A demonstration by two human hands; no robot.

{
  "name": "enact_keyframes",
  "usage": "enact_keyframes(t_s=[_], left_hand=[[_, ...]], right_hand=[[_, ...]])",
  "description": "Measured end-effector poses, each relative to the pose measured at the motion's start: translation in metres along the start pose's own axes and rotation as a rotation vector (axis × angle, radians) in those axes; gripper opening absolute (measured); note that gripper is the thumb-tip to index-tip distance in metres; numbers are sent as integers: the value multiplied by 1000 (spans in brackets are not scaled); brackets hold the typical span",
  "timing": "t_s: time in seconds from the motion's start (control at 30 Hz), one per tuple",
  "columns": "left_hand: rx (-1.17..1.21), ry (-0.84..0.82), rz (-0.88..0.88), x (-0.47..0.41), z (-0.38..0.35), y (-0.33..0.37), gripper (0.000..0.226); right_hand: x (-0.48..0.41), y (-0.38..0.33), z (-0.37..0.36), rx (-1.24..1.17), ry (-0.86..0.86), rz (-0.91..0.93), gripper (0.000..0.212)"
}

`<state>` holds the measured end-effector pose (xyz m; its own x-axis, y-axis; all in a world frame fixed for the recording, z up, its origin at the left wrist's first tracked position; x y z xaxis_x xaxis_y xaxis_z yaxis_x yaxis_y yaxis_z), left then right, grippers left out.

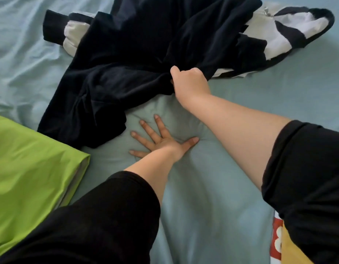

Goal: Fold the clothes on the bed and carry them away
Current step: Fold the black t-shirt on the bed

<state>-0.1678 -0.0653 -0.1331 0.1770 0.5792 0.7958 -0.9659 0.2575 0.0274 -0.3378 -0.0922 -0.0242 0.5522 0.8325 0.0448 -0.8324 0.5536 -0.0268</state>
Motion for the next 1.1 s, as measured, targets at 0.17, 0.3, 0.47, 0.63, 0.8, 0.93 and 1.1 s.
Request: enact_keyframes(t_s=[0.17, 0.3, 0.47, 0.63, 0.8, 0.93, 1.1], left_hand=[[-50, 31, -212, 23, 4, -6, 135], [141, 12, -528, 56, 4, -41, 92], [917, -281, -311, 82, -11, -116, 73], [1234, -252, -101, 108, -25, -164, 92], [1240, -137, 16, 140, -43, -232, 63], [1132, -158, 70, 162, -64, -277, 47], [1090, -238, 81, 191, -58, -291, 31]], right_hand=[[25, -9, 0, -113, -111, -76, 14], [72, -21, -3, -182, -234, -120, 17], [157, -56, -25, -485, -432, -291, 28], [295, -136, -54, -943, -597, -467, 34], [420, -196, -63, -1154, -697, -593, 44], [457, -207, -49, -1204, -670, -627, 26], [430, -160, 20, -1024, -107, -614, 59]])
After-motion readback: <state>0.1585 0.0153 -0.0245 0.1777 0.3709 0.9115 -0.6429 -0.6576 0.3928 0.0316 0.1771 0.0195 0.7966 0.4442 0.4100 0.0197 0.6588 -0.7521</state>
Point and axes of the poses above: each hand's wrist, its own x-axis away from the middle knuckle, its own z-axis out of the back of the hand, y = z × x, the point moved 10 cm from there along -x, towards the middle knuckle, and after that the axes turned 4 degrees about z, right-handed, at the moved point
